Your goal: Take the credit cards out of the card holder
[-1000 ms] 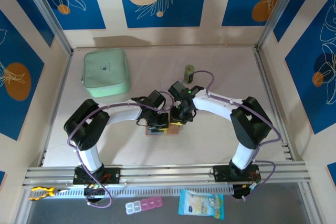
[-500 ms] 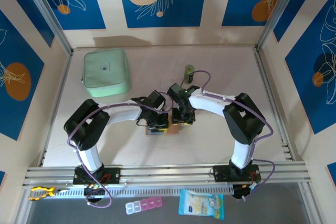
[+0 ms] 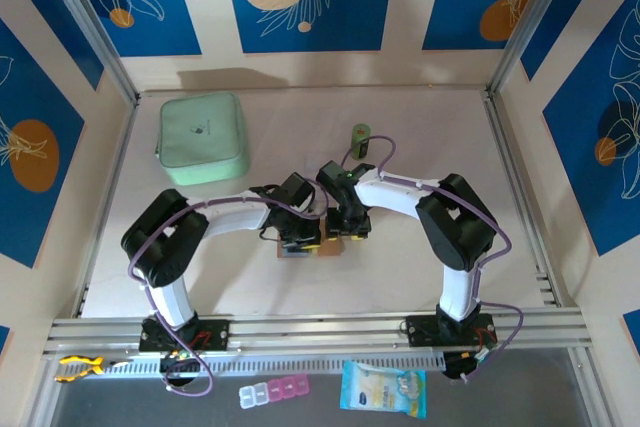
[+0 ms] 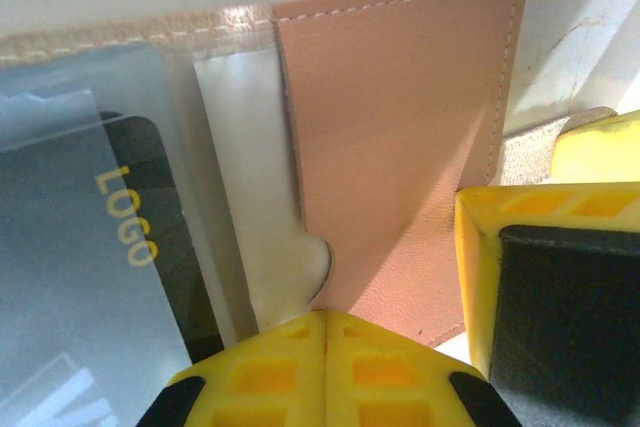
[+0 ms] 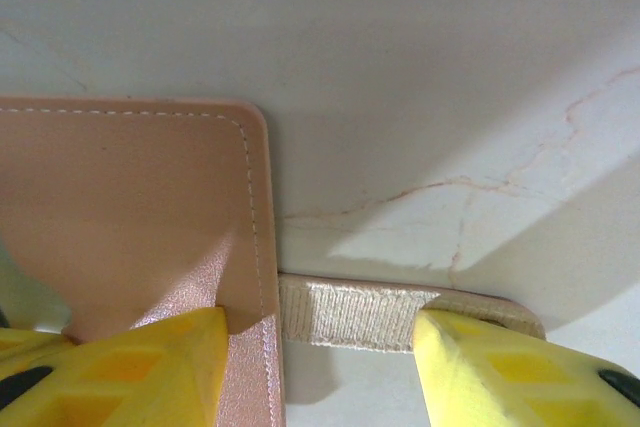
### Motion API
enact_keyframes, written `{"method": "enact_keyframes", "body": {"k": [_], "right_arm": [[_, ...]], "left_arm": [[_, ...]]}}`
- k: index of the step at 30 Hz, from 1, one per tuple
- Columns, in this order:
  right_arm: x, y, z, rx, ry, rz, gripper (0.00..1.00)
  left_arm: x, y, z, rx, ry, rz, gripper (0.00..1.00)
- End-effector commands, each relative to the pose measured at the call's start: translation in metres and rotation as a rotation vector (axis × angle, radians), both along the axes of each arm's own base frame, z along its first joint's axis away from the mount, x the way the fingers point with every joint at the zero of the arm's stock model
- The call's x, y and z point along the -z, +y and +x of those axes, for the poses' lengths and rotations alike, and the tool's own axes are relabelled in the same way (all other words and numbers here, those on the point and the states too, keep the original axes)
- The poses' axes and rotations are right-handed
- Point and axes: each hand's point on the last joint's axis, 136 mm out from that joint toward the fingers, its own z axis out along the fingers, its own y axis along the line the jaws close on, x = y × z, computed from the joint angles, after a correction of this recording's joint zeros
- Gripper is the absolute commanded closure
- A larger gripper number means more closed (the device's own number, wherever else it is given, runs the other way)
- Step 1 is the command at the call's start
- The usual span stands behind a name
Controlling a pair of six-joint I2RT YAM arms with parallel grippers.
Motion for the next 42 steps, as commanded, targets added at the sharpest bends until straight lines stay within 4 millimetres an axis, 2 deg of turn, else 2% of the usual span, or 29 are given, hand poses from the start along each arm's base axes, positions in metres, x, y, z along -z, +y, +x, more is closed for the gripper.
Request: {"method": "enact_keyframes", "body": {"k": [1, 7, 12, 16, 22, 35, 42], "right_arm": [[0.024, -0.006, -0.016, -0.03, 0.062, -0.071, 0.45], [0.021, -0.007, -0.015, -0.032, 0.057, -0.086, 0.45], [0.021, -0.008, -0.015, -0.039, 0.053, -0.1, 0.38], [0.023, -0.008, -0.017, -0.041, 0.061, -0.105, 0.36], [0.027, -0.009, -0.019, -0.049, 0.072, -0.129, 0.34], [0.028, -0.009, -0.019, -0.066, 0.074, -0.175, 0.36], [0.031, -0.012, -0.02, -0.091, 0.075, -0.226, 0.35]], "left_arm": [[-0.014, 0.001, -0.001, -0.002, -0.03, -0.015, 1.0], [-0.037, 0.01, 0.008, -0.03, -0.085, -0.025, 1.0], [-0.046, 0.033, 0.014, -0.07, -0.127, 0.025, 1.0], [-0.037, 0.055, 0.018, -0.138, -0.113, 0.032, 1.0], [-0.024, 0.079, 0.017, -0.205, -0.075, 0.017, 1.0], [0.001, 0.103, 0.014, -0.209, -0.044, 0.09, 1.0], [0.017, 0.106, 0.007, -0.2, -0.009, 0.103, 1.0]]}}
